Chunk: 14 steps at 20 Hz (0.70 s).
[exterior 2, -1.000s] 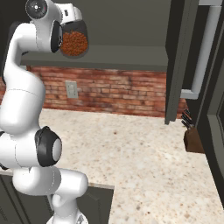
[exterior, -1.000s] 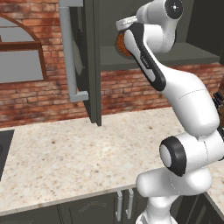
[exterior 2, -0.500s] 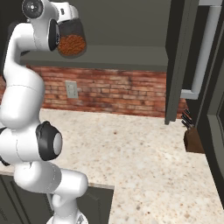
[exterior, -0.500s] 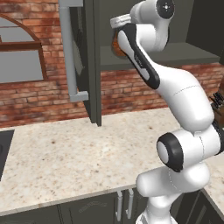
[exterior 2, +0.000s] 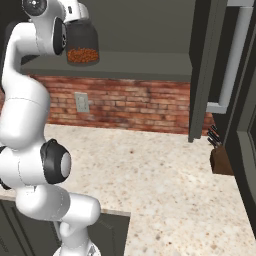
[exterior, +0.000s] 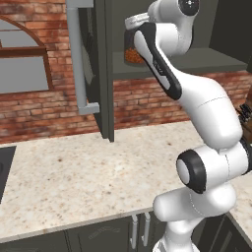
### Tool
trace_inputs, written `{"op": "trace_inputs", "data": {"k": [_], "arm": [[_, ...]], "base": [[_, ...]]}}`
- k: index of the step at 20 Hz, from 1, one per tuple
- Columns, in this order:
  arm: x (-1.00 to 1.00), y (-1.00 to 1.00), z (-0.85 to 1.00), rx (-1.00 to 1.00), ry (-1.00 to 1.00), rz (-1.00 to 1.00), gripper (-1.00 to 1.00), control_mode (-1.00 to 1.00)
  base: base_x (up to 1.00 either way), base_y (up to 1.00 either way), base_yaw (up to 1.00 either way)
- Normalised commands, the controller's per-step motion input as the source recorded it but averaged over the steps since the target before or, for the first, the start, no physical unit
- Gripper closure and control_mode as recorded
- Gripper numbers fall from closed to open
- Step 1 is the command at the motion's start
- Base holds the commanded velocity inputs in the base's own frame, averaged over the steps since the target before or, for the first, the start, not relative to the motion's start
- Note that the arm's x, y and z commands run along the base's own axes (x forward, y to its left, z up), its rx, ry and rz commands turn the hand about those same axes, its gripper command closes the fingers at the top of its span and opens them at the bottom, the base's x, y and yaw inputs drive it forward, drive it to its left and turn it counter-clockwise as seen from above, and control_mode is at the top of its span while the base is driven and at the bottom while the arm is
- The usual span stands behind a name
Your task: Pick the jar and jar from the dining table and place them in the open cabinet. Close the cabinet after placing the objects.
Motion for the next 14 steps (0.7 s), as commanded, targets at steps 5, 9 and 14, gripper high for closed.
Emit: {"op": "trace_inputs", "data": {"k": [5, 9, 14], "arm": [[-0.61, -0.01, -0.30, 0.00, 0.00, 0.00, -1.00, -1.00], [-0.97, -0.14, -0.33, 0.00, 0.00, 0.00, -1.00, -1.00], [-1.00, -0.40, -0.23, 0.00, 0.00, 0.00, -1.00, -1.00]], "base": [[0.00, 0.00, 0.00], [0.00, 0.00, 0.00], [0.00, 0.00, 0.00]]}}
